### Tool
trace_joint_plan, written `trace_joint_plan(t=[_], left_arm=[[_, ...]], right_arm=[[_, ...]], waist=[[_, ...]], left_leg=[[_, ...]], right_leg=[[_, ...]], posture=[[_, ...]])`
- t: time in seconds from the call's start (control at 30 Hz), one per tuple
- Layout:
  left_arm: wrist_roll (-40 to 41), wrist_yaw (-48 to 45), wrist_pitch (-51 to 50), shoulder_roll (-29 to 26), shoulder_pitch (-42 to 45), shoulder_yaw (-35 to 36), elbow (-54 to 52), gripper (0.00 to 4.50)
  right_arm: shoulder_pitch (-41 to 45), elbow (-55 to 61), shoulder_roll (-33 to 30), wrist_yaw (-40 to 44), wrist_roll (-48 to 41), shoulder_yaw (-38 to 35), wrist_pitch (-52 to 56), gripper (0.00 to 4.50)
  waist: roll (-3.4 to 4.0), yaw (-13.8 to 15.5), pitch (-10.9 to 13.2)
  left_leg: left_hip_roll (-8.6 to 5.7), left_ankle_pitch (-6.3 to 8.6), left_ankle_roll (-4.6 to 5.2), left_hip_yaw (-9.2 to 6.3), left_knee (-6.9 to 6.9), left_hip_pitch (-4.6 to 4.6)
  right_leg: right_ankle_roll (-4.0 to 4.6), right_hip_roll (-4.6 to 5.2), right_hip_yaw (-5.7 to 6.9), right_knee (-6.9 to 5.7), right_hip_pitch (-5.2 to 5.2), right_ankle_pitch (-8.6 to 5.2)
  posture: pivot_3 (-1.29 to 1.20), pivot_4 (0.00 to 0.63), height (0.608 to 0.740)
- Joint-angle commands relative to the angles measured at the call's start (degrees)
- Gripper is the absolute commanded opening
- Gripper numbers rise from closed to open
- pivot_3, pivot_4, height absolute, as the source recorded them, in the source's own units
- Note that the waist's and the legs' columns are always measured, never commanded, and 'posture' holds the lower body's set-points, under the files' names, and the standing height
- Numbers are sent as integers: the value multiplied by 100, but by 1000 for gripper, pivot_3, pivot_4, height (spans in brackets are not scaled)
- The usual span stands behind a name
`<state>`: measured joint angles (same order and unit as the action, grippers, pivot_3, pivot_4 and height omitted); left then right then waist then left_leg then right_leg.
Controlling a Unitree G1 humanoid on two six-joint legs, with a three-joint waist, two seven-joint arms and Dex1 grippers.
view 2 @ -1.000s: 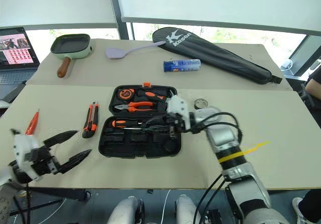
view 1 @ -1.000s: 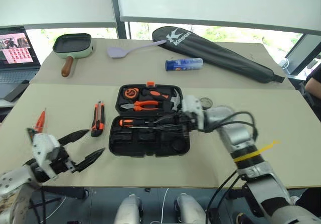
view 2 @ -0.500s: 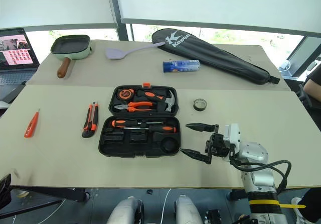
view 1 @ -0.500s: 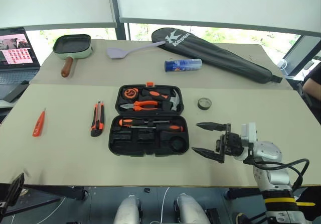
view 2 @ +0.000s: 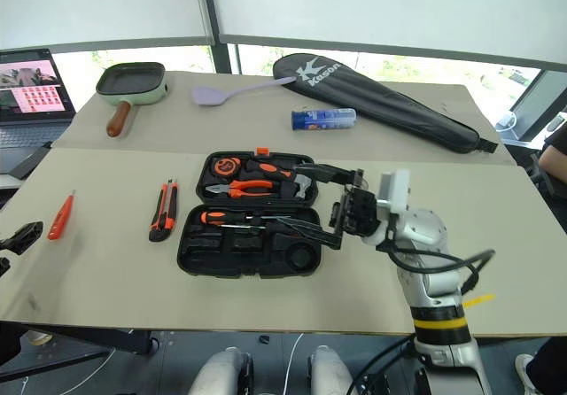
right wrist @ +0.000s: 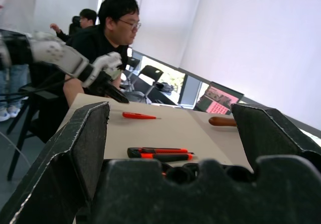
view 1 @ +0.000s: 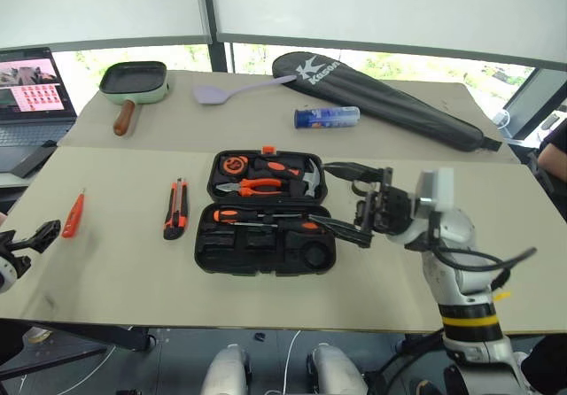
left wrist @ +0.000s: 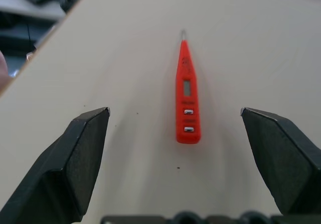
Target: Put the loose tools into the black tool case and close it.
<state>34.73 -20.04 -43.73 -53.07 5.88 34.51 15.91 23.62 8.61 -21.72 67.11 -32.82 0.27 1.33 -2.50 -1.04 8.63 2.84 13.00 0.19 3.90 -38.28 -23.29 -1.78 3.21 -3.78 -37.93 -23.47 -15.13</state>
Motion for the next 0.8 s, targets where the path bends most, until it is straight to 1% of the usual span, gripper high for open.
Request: trace_joint_plan(t=[0.03, 0.1, 0.2, 0.27, 0.3, 0.37, 0.4, 0.47, 0.5, 0.6, 0.67, 0.73, 0.8], left_arm=[[-509, -245, 247, -186, 734, -498, 926, 4500], [-741, -513, 388, -186, 1123, -831, 1380, 4500], [-915, -952, 615, -155, 1530, -1099, 1858, 3714], [-1027, -1173, 685, -121, 1738, -1245, 2101, 2905], [-1074, -1232, 716, -114, 1799, -1279, 2183, 2675], [-1232, -1341, 860, -89, 1919, -1393, 2409, 1796], [-1295, -1375, 914, -76, 1967, -1430, 2505, 1521], [-1388, -1438, 1033, -38, 2029, -1450, 2648, 652], [-1402, -1469, 1091, -8, 2039, -1429, 2703, 451], [-1307, -1881, 1720, 123, 1844, -1248, 2593, 461], [-1255, -2104, 2361, 160, 1725, -1053, 2449, 461], [-1034, -2583, 2895, 189, 1607, -818, 2051, 461], [-849, -3266, 3406, 229, 1402, -787, 1352, 461]], right_arm=[[108, 75, -85, 61, -15, 58, 27, 4469], [122, 70, -110, 61, 20, 92, 23, 4469], [163, 150, -126, -32, 0, 125, 97, 4500], [201, 214, -128, -115, -1, 151, 184, 4500], [209, 228, -129, -135, -1, 157, 207, 4500], [208, 254, -150, -144, 5, 183, 250, 4500], [204, 265, -163, -147, 5, 191, 270, 4500], [198, 275, -176, -154, 1, 196, 294, 4500], [193, 277, -185, -153, -5, 197, 308, 4500], [135, 292, -271, -124, -41, 137, 338, 4500], [80, 350, -395, -103, -113, 44, 387, 4500], [18, 436, -605, -42, -202, -78, 469, 4500], [-60, 458, -930, 162, -258, -208, 553, 4500]], waist=[[-4, -8, -1], [-5, 12, -1], [-7, 24, -3], [-7, 25, -3], [-7, 27, -3], [-7, 37, -3], [-7, 41, -3], [-7, 50, -3], [-7, 53, -3], [-6, 62, -3], [-7, 63, -3], [-9, 60, -3], [-15, 66, -2]], left_leg=[[1, 0, -1, 1, 3, -4], [-1, 0, -2, 12, 6, -16], [-2, -5, -10, 22, 5, -55], [-2, -7, -11, 24, 6, -55], [-2, -7, -12, 25, 6, -56], [-2, -8, -13, 25, 5, -56], [-3, -8, -13, 25, 5, -56], [-4, -8, -13, 25, 5, -56], [-4, -8, -13, 25, 5, -56], [-4, -9, -13, 24, 4, -55], [-3, -9, -13, 25, 3, -56], [-2, -9, -13, 26, 3, -59], [-1, -9, -13, 23, 0, -76]], right_leg=[[1, 0, 0, 2, -6, 0], [1, 1, 1, 4, -16, 0], [3, 3, 1, -6, -59, 1], [3, 3, 0, -10, -62, 1], [3, 2, 0, -11, -62, 1], [3, 3, 1, -11, -60, 1], [3, 4, 0, -10, -60, 1], [3, 4, 0, -11, -59, 1], [3, 4, 1, -11, -58, 1], [3, 4, 0, -13, -59, 1], [3, 7, 1, -12, -58, 1], [3, 9, 1, -10, -60, 1], [3, 10, 5, -9, -69, 2]], posture=[[0, 150, 740], [0, 150, 740], [0, 150, 740], [0, 150, 740], [0, 150, 740], [0, 150, 740], [0, 150, 740], [0, 150, 740], [0, 150, 740], [0, 150, 740], [0, 150, 740], [0, 150, 740], [0, 150, 740]])
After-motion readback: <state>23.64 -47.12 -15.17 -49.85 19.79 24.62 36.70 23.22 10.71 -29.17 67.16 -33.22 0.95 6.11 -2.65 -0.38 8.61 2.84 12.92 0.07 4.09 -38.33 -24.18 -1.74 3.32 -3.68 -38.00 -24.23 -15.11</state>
